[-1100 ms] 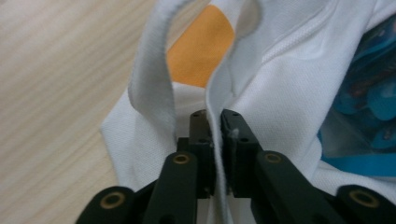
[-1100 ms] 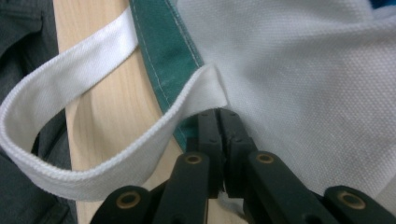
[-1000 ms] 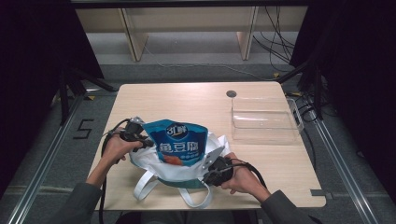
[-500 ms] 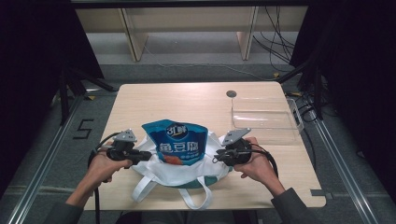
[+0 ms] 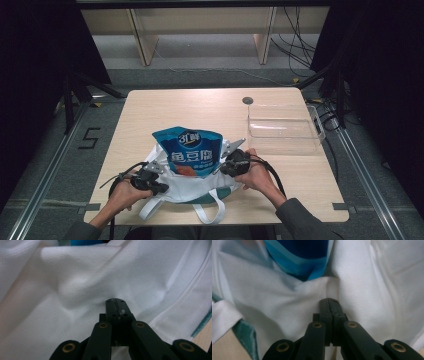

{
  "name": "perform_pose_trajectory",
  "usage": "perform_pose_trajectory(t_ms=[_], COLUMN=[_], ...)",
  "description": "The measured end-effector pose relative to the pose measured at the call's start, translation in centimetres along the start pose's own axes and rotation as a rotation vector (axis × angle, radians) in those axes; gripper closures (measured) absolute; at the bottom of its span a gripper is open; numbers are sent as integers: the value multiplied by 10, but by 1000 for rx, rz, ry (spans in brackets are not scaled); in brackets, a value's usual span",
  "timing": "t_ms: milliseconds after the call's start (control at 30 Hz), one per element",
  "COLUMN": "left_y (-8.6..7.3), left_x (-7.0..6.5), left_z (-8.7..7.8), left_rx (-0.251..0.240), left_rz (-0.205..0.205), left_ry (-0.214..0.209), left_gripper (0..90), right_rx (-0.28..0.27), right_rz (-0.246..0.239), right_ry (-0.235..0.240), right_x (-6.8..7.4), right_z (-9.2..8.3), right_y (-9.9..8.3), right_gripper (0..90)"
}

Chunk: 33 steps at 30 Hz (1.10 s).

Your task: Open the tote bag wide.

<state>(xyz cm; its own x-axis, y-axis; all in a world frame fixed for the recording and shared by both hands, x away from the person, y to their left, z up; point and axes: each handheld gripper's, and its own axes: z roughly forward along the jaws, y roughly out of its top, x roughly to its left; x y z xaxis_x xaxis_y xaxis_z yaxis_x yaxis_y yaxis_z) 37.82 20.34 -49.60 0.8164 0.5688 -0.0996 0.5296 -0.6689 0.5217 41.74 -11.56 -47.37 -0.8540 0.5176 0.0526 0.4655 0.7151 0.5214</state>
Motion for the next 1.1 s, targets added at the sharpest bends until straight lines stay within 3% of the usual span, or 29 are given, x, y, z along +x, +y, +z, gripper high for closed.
perform_pose_trajectory(t_ms=[33, 67, 133, 167, 233, 267, 300, 367, 400, 500, 567, 633, 700, 767, 800, 833, 900, 933, 967, 1000, 1033, 1067, 1100], left_y=[0, 1, 1, 2, 5, 6, 8, 9, 9, 9, 9, 9, 10, 10, 11, 11, 11, 12, 12, 13, 14, 15, 16], left_x=[2, 3, 4, 3, 6, 10, 12, 13, 11, 10, 11, 10, 12, 7, 7, 4, 3, 0, 0, -1, 1, -1, 0], left_z=[0, -1, 0, 2, 3, 2, 2, 3, 5, 5, 4, 5, 2, 5, 4, 5, 5, 6, 4, 4, 1, 0, -5], left_rx=[10, 15, 14, -18, -13, 10, 8, 7, -21, -16, -3, -17, 7, -17, 2, -15, 9, -8, 11, -6, 9, -34, -43], left_rz=[10, 26, 16, -6, -22, 11, 17, 3, -28, -31, -9, -34, 13, -13, 3, -8, 9, -6, 14, -5, 17, -25, -21], left_ry=[2, 5, 9, 14, 22, 29, 33, 36, 43, 48, 45, 46, 35, 46, 42, 42, 29, 33, 23, 28, 15, 4, -2], left_gripper=[892, 892, 892, 892, 893, 892, 892, 892, 892, 891, 887, 881, 869, 867, 867, 868, 870, 869, 863, 849, 831, 813, 798], right_rx=[-8, 8, 9, -1, 6, -1, -6, -5, -14, -30, -62, -68, -93, -114, -123, -139, -133, -130, -133, -130, -138, -144, -159], right_rz=[-23, -2, 13, 17, 22, 23, 32, 39, 42, 54, 22, 53, 40, 33, 36, 78, 76, 74, 75, 77, 79, 86, 95], right_ry=[2, 11, 28, 21, 19, 13, 5, 6, 12, 24, 11, 18, 32, 50, 64, 69, 69, 67, 64, 59, 60, 50, 48], right_x=[-3, -3, -8, -9, -13, -16, -18, -21, -23, -26, -29, -28, -30, -34, -37, -35, -36, -35, -35, -35, -35, -35, -34], right_z=[5, 7, 11, 12, 14, 15, 16, 17, 18, 16, 16, 14, 11, 9, 8, 8, 4, 0, -2, -6, -9, -13, -16], right_y=[0, 0, 1, 1, 4, 5, 7, 9, 9, 8, 8, 7, 7, 7, 6, 4, 4, 4, 4, 3, 3, 2, 0], right_gripper=[900, 900, 900, 900, 900, 900, 900, 900, 900, 900, 894, 864, 836, 816, 809, 797, 768, 755, 740, 725, 706, 680, 646])
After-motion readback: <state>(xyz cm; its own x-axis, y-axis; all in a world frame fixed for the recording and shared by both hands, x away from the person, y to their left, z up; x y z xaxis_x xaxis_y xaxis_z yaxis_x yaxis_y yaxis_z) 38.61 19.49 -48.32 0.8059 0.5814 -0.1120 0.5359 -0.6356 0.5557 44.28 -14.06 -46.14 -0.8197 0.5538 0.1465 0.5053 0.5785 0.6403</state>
